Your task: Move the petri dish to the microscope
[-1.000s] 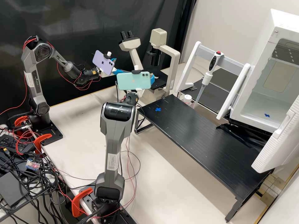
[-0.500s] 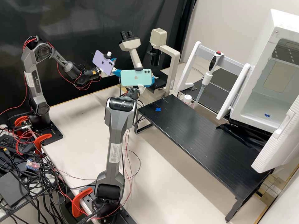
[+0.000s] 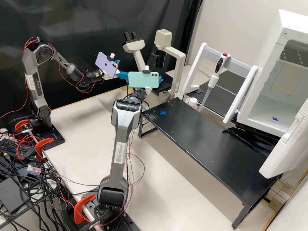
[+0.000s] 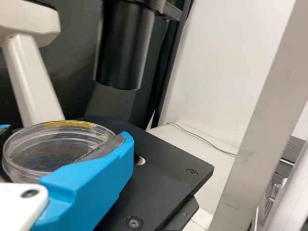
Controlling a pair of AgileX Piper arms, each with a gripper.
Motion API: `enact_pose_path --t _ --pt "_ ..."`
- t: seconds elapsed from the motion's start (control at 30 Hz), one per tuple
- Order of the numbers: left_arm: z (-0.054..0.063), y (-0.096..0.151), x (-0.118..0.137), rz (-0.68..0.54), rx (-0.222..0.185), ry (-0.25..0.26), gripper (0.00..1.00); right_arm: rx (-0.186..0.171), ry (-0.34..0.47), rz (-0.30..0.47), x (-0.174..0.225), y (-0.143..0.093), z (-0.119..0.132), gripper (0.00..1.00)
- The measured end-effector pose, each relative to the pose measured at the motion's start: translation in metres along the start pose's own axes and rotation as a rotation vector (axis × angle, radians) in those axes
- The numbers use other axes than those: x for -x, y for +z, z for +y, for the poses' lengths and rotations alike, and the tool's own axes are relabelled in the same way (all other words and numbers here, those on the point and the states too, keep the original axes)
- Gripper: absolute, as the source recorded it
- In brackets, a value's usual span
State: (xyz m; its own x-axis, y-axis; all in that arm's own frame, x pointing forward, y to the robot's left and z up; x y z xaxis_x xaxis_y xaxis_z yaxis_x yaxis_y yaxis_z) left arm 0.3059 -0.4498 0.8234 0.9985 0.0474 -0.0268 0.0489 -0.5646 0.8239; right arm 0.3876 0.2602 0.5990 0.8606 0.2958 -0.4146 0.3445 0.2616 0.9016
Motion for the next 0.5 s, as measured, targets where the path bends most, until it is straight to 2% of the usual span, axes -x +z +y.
enact_pose_path --t 0.4,0.43,0.5 --pt "0.0 0.0 0.0 0.0 0.0 0.0 1.0 0.0 0.034 -0.027 -0.027 0.013 0.002 0.0" --pt "0.0 0.0 0.0 0.0 0.0 0.0 1.0 -0.001 0.035 -0.029 -0.027 0.014 0.002 1.0" --pt "0.0 0.0 0.0 0.0 0.0 0.0 1.0 -0.007 0.043 -0.039 -0.03 0.018 0.003 1.0"
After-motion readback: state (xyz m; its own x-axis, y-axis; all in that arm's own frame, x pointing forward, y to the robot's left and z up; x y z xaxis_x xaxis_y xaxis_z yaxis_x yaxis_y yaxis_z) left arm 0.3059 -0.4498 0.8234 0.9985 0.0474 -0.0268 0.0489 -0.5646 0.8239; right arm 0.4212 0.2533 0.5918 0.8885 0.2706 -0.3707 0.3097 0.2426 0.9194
